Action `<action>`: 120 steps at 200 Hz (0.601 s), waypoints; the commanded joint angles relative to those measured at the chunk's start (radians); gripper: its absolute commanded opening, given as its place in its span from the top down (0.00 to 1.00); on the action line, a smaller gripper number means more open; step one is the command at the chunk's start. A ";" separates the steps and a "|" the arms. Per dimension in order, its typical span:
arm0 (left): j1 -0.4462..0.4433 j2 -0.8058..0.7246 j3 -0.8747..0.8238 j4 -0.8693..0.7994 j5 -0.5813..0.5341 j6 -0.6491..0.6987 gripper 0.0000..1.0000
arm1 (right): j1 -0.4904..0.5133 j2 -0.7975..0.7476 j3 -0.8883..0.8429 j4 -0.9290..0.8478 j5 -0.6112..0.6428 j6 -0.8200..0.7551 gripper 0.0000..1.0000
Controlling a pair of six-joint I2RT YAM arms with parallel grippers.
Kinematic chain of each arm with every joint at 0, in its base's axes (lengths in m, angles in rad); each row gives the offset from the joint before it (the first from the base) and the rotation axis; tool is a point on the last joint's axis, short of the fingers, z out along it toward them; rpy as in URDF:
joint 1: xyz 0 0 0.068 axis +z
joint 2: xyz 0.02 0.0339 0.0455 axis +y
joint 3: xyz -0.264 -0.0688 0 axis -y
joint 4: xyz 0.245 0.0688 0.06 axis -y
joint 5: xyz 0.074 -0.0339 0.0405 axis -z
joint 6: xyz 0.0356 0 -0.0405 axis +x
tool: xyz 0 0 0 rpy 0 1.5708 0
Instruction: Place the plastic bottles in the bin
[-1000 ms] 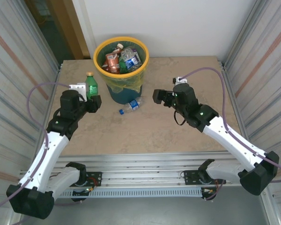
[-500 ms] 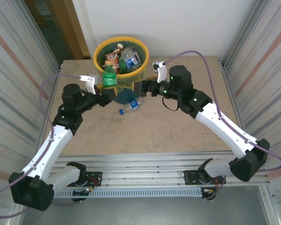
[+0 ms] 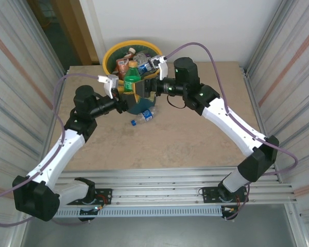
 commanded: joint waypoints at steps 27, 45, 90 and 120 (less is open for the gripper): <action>-0.021 0.026 0.049 0.048 0.048 -0.008 0.56 | -0.003 0.058 0.091 -0.011 -0.046 -0.018 0.16; -0.023 0.034 0.055 0.051 0.051 -0.010 0.56 | -0.003 0.081 0.111 -0.017 -0.047 -0.016 0.21; -0.025 0.043 0.055 0.061 0.042 -0.017 0.55 | 0.003 0.121 0.157 -0.054 -0.034 -0.023 0.34; -0.025 0.047 0.057 0.061 0.030 -0.021 0.48 | 0.003 0.126 0.177 -0.079 -0.004 -0.037 0.50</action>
